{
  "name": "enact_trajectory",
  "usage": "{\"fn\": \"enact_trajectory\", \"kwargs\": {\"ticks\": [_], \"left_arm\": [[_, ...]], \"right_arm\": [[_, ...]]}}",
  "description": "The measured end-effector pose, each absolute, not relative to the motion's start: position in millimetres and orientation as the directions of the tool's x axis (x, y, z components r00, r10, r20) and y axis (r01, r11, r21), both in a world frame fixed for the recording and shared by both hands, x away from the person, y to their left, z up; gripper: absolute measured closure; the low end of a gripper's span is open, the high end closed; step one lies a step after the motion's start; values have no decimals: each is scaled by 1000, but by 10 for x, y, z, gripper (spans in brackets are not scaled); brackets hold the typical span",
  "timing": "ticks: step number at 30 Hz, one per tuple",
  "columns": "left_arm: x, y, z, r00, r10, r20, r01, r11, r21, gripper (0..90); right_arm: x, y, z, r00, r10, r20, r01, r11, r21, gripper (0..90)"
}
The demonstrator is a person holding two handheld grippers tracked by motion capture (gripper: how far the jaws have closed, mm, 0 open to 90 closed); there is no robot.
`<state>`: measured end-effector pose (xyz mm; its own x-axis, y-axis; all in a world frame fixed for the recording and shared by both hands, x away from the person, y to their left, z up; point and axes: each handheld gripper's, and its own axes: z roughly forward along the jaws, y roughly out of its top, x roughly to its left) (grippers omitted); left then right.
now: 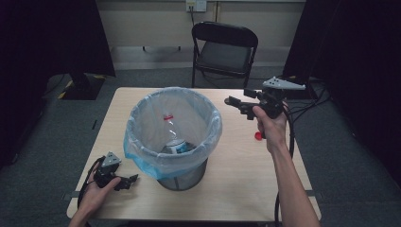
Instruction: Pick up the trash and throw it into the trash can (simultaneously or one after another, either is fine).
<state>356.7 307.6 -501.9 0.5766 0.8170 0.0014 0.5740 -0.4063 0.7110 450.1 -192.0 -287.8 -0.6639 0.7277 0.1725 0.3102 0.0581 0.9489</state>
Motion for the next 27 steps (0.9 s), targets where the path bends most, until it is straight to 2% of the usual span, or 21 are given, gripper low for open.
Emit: {"fn": "enact_trajectory", "kwargs": {"ticks": [8, 14, 27], "left_arm": [[3567, 3076, -5019, 577, 817, 2, 574, -407, 711, 1], [3566, 3075, -5019, 576, 818, 1, 574, -406, 711, 1], [3566, 3075, -5019, 576, 818, 2, 575, -406, 711, 1]], "right_arm": [[4503, -2030, -3034, -635, 755, 163, 334, 79, 939, 227], [4512, -2138, -3182, -578, 805, 137, 354, 96, 930, 220], [4583, -2378, -3674, -465, 873, 150, 479, 105, 872, 278]]}}
